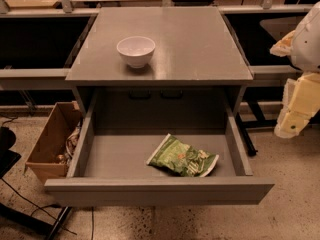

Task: Pick green jalapeno chip bag from top drawer and place on counter

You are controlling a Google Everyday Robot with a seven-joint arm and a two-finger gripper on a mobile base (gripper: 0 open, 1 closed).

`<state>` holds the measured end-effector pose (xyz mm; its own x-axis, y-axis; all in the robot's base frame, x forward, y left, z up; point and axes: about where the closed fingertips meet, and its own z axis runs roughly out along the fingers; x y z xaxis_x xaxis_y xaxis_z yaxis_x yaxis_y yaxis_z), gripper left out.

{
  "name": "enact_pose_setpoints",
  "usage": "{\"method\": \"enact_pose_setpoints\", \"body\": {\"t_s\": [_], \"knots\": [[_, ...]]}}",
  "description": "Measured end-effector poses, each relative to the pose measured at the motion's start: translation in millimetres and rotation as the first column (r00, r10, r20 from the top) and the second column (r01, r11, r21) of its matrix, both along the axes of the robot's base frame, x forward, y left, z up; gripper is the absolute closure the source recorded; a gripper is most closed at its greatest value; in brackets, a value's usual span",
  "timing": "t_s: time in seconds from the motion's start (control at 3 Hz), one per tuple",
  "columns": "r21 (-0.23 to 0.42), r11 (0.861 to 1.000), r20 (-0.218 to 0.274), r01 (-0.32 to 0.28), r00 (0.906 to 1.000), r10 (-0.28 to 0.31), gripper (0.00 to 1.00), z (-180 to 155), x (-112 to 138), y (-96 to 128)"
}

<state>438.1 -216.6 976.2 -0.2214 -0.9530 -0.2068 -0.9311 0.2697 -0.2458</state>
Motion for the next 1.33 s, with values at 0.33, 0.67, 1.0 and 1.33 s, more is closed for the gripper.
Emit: {"method": "enact_pose_setpoints", "body": {"t_s": [0.33, 0.67, 1.0, 1.33], "knots": [[0.003, 1.0, 0.002, -0.002, 1.0, 0.002, 0.0, -1.3, 2.6, 2.0], [0.048, 0.998, -0.02, -0.032, 0.9993, 0.033, 0.0, -37.2, 46.0, 31.9], [0.076, 0.997, -0.053, -0.035, 0.9978, 0.039, 0.0, -98.6, 93.5, 71.4], [0.089, 0.996, -0.086, -0.002, 0.9963, 0.01, 0.0, -159.1, 121.7, 99.0]]}}
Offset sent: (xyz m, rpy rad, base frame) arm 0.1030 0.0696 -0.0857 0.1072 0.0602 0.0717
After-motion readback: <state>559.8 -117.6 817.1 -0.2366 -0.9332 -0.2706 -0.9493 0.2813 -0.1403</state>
